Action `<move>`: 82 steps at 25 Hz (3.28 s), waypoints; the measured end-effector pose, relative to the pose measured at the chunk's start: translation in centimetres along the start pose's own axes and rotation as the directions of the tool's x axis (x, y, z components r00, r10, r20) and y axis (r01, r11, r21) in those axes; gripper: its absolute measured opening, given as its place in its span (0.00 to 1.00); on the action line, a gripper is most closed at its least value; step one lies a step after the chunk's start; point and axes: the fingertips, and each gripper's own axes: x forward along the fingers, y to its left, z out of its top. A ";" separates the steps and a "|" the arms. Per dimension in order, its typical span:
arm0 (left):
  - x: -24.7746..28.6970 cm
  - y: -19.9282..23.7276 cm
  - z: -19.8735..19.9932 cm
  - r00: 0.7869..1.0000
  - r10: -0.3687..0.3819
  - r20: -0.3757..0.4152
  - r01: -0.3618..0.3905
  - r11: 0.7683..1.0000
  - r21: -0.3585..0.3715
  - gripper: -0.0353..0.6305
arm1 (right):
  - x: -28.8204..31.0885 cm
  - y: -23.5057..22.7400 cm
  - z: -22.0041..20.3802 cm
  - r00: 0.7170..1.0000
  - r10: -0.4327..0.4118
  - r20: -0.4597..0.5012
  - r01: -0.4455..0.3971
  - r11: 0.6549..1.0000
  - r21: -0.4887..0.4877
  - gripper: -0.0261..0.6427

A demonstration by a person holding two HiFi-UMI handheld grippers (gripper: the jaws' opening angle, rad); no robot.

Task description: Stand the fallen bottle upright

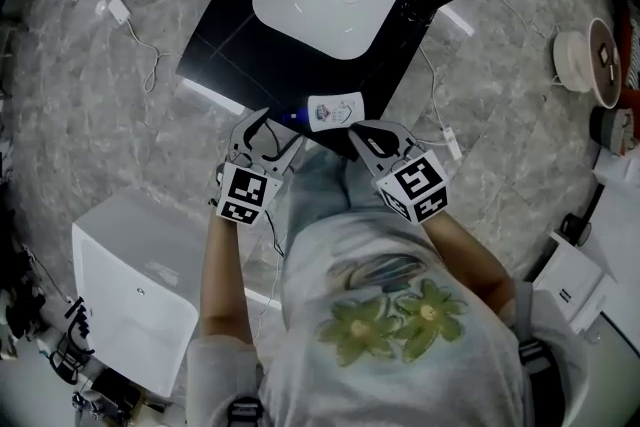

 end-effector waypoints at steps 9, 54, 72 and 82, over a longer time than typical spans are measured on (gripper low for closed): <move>3.5 0.1 -3.7 0.987 -0.078 -0.138 0.097 0.986 0.135 0.50 | 0.6 -1.3 -0.5 1.000 -0.025 -0.010 0.025 0.999 0.028 0.10; 5.0 0.7 -6.1 0.967 -0.120 -0.225 0.145 0.984 0.099 0.30 | 1.2 -2.0 -2.0 0.998 -0.024 -0.051 0.026 0.999 0.037 0.10; 3.2 0.4 -2.1 0.983 -0.038 -0.182 0.065 0.987 0.147 0.29 | 0.0 -2.0 -0.9 1.000 -0.017 -0.024 0.017 1.000 0.021 0.10; 2.6 -0.7 0.1 0.987 0.013 -0.160 0.013 0.987 0.158 0.28 | -2.0 -2.5 -0.9 1.000 -0.013 -0.015 0.014 1.000 0.016 0.10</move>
